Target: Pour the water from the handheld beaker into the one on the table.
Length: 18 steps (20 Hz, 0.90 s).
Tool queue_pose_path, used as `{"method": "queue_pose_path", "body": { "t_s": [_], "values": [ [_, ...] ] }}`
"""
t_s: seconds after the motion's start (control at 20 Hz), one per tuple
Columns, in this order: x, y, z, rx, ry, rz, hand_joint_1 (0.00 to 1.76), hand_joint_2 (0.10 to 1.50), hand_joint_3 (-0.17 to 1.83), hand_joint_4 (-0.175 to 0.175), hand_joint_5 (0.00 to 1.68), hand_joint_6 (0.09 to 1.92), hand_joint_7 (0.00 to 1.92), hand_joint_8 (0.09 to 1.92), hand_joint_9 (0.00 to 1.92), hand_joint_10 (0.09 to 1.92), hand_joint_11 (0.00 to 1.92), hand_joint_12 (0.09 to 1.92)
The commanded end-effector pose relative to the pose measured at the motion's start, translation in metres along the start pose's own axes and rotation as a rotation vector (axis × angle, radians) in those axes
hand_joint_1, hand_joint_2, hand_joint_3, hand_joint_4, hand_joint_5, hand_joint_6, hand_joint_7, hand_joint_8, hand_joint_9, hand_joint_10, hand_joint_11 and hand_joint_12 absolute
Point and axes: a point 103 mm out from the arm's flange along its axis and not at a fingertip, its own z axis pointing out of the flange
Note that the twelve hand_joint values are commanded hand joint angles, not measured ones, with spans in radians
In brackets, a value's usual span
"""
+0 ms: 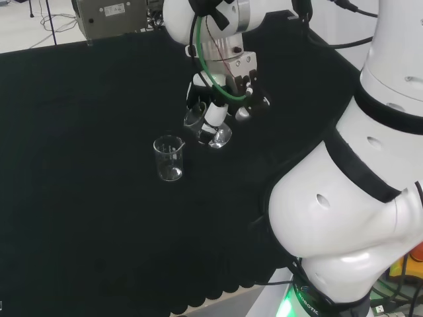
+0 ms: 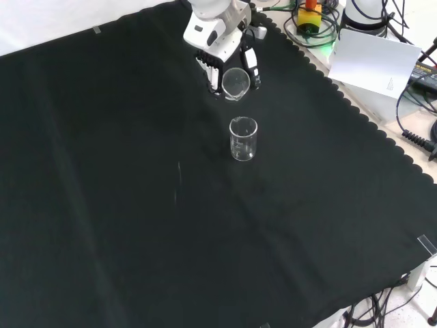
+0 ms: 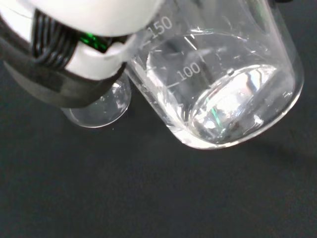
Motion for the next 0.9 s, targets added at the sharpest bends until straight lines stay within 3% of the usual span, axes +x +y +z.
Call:
{"method": "queue_pose_path", "body": {
  "t_s": [0.05,0.35,0.9],
  "values": [
    [0.005,0.008,0.004,0.116,-0.105,0.038,1.15,0.65,0.71,0.070,1.24,0.76,1.71,0.15,1.81,0.09,1.63,0.56],
    [0.008,0.013,0.006,0.180,-0.176,0.063,1.15,0.65,0.71,0.069,1.24,0.76,1.70,0.15,1.81,0.09,1.63,0.56],
    [0.025,0.019,-0.002,0.207,-0.242,0.064,1.15,0.65,0.71,0.070,1.23,0.77,1.70,0.16,1.81,0.09,1.63,0.56]
  ]
}}
